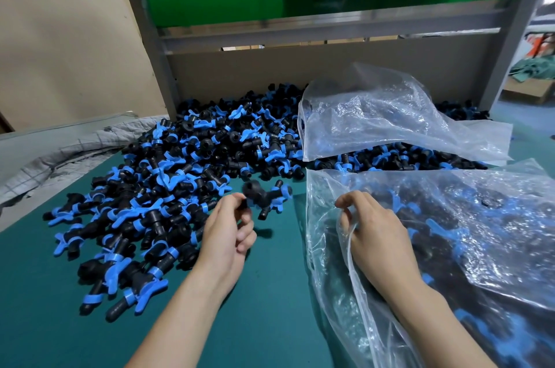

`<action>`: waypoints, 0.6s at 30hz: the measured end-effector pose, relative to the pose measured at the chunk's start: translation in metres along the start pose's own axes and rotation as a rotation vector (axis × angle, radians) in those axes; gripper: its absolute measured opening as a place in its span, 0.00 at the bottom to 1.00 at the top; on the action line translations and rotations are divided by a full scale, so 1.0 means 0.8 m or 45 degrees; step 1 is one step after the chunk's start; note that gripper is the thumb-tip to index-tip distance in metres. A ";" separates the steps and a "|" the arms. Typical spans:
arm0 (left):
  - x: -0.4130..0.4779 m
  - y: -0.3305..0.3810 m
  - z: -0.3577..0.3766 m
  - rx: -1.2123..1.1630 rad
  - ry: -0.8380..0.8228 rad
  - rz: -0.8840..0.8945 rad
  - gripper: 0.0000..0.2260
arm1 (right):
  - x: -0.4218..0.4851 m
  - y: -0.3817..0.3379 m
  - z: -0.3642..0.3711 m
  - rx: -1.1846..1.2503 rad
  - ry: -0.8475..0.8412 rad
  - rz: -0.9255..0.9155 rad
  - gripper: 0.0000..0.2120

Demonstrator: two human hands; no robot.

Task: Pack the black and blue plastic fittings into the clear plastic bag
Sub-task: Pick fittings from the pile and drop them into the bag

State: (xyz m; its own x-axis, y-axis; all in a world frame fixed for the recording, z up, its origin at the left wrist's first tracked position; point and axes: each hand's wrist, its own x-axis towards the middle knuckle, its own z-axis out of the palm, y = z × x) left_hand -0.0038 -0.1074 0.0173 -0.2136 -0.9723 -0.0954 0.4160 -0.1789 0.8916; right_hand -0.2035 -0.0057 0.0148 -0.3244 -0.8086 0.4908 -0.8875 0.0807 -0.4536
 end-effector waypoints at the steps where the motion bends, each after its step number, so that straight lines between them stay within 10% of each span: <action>1: 0.000 0.003 -0.001 -0.120 -0.018 -0.134 0.10 | 0.000 0.000 0.000 -0.004 0.000 0.001 0.05; 10: 0.007 0.003 -0.015 -0.584 0.018 -0.390 0.12 | -0.001 0.002 0.002 -0.003 0.015 -0.004 0.04; 18: -0.002 0.000 0.002 0.414 0.153 0.329 0.06 | -0.001 0.002 0.002 -0.001 0.007 -0.003 0.05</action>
State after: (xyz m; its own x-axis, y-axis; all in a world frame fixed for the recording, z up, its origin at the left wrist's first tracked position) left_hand -0.0050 -0.1055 0.0181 -0.0265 -0.9929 0.1160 0.1377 0.1113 0.9842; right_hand -0.2045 -0.0059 0.0128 -0.3239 -0.8055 0.4961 -0.8886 0.0790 -0.4519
